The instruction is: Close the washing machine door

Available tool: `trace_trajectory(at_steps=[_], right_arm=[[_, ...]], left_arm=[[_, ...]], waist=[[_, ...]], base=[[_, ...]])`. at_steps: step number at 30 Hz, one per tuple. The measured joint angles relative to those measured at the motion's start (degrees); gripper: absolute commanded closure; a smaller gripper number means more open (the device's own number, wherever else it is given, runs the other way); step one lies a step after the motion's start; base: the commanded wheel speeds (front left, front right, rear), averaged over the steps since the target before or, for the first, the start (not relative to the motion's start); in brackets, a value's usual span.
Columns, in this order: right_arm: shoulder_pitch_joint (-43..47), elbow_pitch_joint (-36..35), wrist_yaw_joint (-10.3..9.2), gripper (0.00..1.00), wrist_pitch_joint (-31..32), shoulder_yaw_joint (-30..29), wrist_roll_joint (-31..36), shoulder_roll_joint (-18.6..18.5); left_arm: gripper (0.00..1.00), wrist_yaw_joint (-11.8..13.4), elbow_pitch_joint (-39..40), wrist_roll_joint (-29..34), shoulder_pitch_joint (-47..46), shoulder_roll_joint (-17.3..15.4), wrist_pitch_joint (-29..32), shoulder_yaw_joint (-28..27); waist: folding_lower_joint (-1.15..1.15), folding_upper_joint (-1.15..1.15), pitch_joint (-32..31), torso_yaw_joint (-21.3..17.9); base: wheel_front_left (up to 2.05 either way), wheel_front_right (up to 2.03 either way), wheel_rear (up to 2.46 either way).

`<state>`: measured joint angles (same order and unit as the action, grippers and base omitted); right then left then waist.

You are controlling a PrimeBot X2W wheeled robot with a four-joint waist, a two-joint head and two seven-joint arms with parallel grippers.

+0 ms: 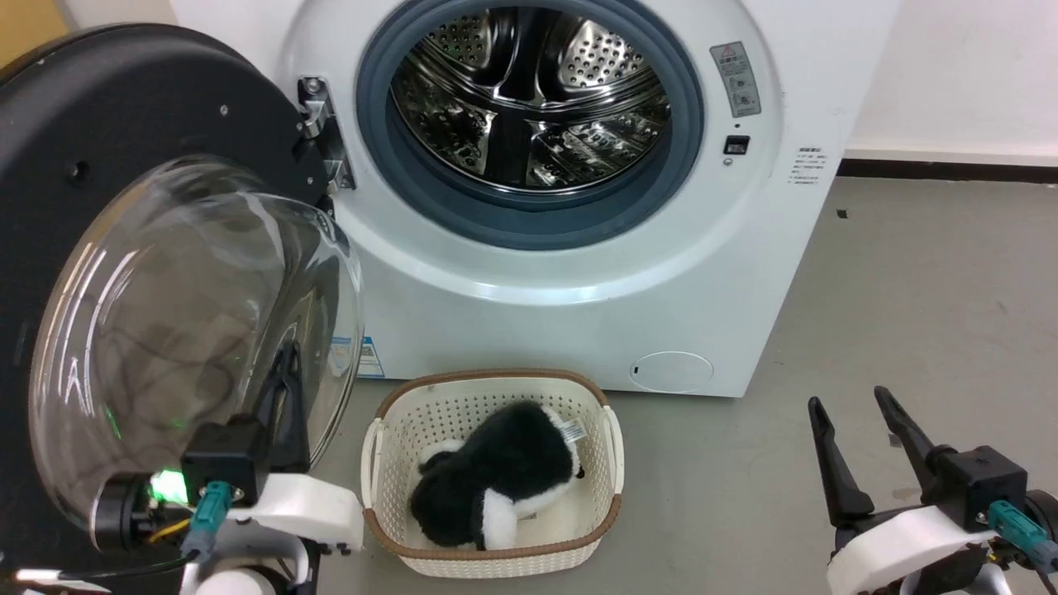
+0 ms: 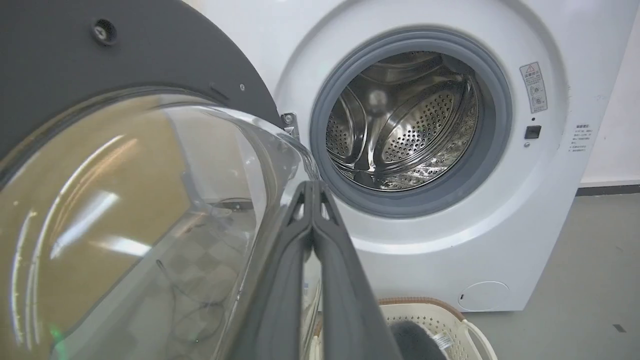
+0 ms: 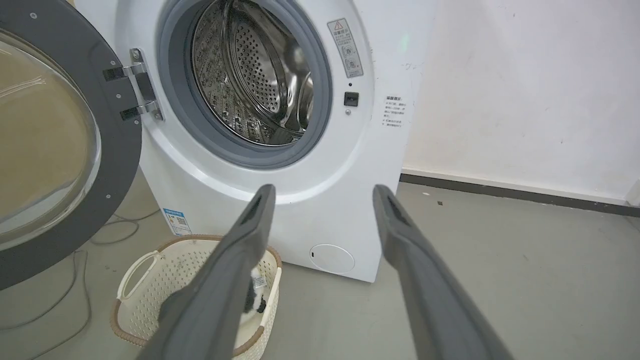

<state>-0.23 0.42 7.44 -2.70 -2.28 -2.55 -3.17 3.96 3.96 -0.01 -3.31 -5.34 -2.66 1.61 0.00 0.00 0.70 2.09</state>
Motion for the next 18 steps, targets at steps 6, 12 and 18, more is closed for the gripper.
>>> trace_trajectory(at_steps=[6, 12, 18], right_arm=[[-0.01, 0.03, 0.0, 0.0, -0.69, -0.86, -0.97, 0.0], [-0.02, 0.12, 0.0, 0.0, -1.45, -1.6, -1.35, 0.0], [-0.04, 0.45, 0.0, 0.0, -2.03, -2.25, -2.08, 0.0]], left_arm=[[1.0, 0.59, 2.37, -0.69, -2.88, -1.0, -0.73, -0.36], [1.0, 0.47, 4.23, -2.38, -6.3, -1.76, -1.44, -1.91], [1.0, -0.76, 5.14, -5.55, -10.41, -1.97, -2.02, -5.1]], waist=[[0.0, 0.0, 0.37, 1.45], [0.0, 0.0, 0.75, 3.35], [0.0, 0.0, 1.13, 5.64]], base=[[0.0, 0.0, 0.0], [0.0, 0.0, 0.0], [0.0, 0.0, 0.0]])
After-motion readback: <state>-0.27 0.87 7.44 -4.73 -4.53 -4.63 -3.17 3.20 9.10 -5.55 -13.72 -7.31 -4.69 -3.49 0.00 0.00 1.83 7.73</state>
